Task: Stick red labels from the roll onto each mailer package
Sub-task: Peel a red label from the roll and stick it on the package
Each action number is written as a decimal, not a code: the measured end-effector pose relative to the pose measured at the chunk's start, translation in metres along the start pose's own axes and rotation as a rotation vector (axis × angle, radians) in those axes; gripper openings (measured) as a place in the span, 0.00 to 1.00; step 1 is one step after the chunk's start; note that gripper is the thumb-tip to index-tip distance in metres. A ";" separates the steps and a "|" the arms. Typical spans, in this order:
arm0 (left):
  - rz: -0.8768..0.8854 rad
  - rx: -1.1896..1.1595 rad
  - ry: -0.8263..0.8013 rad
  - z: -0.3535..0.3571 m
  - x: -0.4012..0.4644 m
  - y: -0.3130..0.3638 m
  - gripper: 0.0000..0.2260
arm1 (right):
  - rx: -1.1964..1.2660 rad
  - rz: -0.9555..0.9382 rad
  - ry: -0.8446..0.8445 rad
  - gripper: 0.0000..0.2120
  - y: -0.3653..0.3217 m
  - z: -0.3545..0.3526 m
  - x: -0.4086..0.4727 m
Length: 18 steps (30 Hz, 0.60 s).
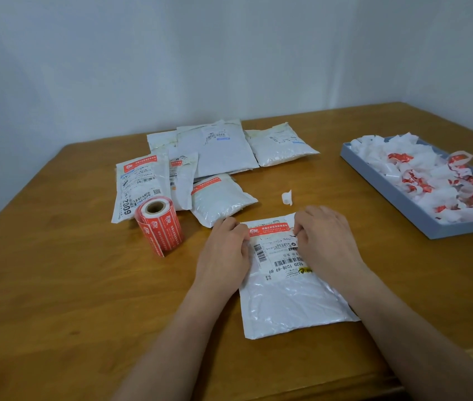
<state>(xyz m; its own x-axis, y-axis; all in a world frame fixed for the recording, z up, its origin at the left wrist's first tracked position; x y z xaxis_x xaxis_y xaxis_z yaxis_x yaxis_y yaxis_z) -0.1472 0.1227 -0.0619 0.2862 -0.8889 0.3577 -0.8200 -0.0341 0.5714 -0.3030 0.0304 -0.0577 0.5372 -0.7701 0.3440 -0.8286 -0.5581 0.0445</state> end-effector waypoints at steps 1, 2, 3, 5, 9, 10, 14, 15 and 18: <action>0.033 -0.012 0.013 -0.001 -0.001 0.000 0.06 | 0.040 0.003 0.067 0.08 0.002 0.000 -0.001; 0.068 -0.028 0.018 -0.001 -0.003 0.000 0.07 | 0.094 -0.003 0.125 0.08 0.005 0.000 -0.001; 0.098 -0.053 0.021 -0.001 -0.003 0.000 0.08 | 0.157 -0.020 0.154 0.09 0.007 0.000 -0.001; 0.106 -0.110 0.027 -0.001 -0.004 0.002 0.10 | 0.293 -0.072 0.100 0.13 0.006 0.001 0.000; 0.060 -0.101 -0.028 0.002 -0.001 0.000 0.16 | 0.293 -0.191 -0.092 0.28 0.001 0.003 -0.003; 0.065 -0.096 -0.048 0.003 -0.001 0.000 0.16 | 0.260 -0.208 -0.114 0.29 0.001 0.005 -0.003; 0.090 -0.011 -0.128 0.005 0.000 0.000 0.18 | 0.123 -0.242 -0.141 0.29 0.000 0.008 -0.003; 0.096 0.026 -0.150 0.006 0.000 0.000 0.19 | 0.094 -0.239 -0.142 0.30 -0.001 0.007 -0.003; 0.097 0.081 -0.190 0.008 0.000 0.002 0.19 | 0.028 -0.211 -0.131 0.32 -0.005 0.005 -0.004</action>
<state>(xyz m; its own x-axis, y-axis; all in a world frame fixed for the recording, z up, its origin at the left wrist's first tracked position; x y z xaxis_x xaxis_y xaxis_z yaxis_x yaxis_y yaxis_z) -0.1525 0.1187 -0.0665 0.1115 -0.9596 0.2582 -0.8786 0.0262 0.4768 -0.3003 0.0342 -0.0642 0.7150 -0.6682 0.2056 -0.6923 -0.7176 0.0758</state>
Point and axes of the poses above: each hand's wrist, its own x-axis towards the middle knuckle, its own z-axis out of the palm, y = z × x, the point moved 1 cm from there along x, towards the middle knuckle, and after that the axes turned 14 degrees about -x, right-handed, at the moved point
